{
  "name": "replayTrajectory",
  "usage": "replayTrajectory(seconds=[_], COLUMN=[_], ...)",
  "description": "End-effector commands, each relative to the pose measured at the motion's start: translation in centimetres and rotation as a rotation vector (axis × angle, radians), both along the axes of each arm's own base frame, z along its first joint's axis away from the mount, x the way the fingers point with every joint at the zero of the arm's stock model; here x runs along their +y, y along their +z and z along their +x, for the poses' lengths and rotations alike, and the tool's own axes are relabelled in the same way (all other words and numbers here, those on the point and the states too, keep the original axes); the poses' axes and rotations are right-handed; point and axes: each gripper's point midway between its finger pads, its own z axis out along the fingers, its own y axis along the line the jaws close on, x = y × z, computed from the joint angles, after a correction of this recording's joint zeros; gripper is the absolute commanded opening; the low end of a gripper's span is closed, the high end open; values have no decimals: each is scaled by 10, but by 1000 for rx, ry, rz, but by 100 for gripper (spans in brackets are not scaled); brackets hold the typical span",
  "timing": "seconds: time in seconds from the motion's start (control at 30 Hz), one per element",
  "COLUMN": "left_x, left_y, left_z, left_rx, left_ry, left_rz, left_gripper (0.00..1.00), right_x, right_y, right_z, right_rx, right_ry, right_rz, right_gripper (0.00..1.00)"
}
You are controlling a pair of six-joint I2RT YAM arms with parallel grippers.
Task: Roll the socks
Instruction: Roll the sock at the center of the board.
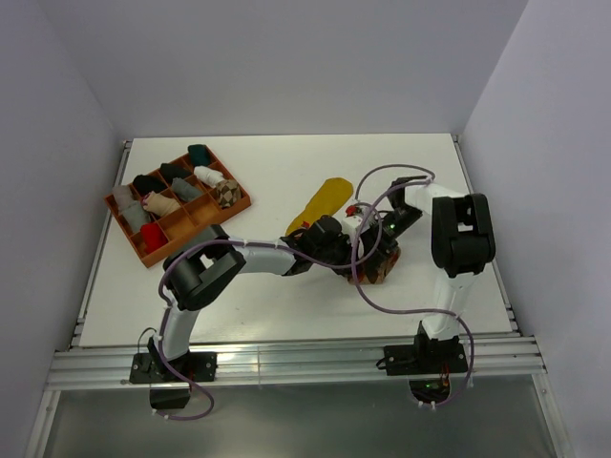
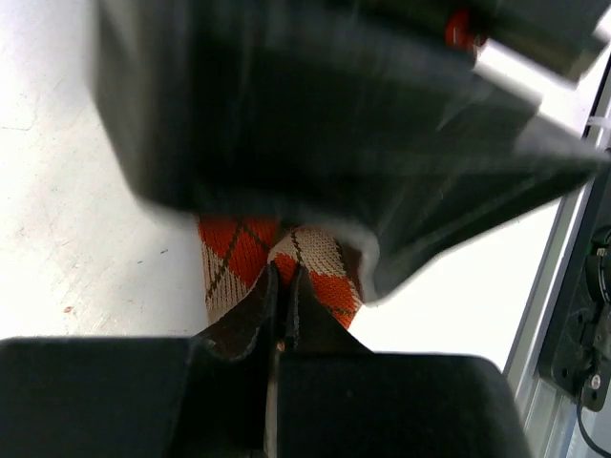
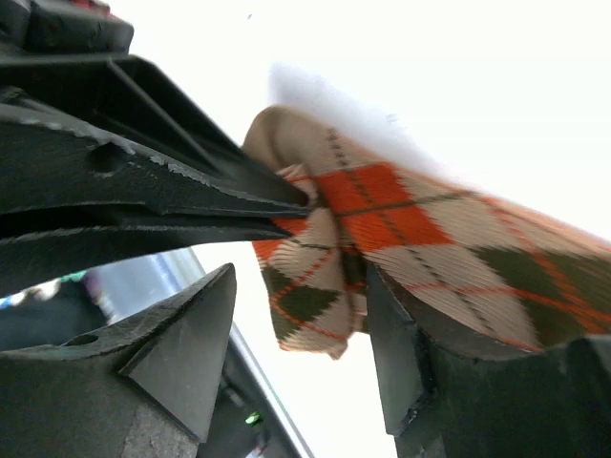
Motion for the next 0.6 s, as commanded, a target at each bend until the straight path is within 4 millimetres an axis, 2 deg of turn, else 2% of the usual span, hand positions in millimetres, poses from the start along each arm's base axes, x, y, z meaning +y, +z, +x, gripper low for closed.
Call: replayTrajectory(seconds=[0.0, 0.2, 0.33, 0.43, 0.57], left_x=[15, 18, 18, 17, 18], left_y=[-23, -22, -18, -16, -16], left_z=[-2, 4, 6, 6, 5], left_rx=[21, 20, 22, 24, 23], left_ry=[52, 102, 124, 124, 125], left_rz=[91, 91, 79, 76, 72], left_gripper=[0, 0, 0, 0, 0], right_x=[-8, -22, -54, -73, -79], right_y=[6, 15, 22, 18, 11], right_z=[30, 40, 61, 68, 67], right_rx=[-164, -195, -235, -253, -236], right_ry=[-53, -161, -317, -388, -438], right_rz=[-29, -60, -99, -164, -206], right_gripper=[64, 65, 63, 64, 65])
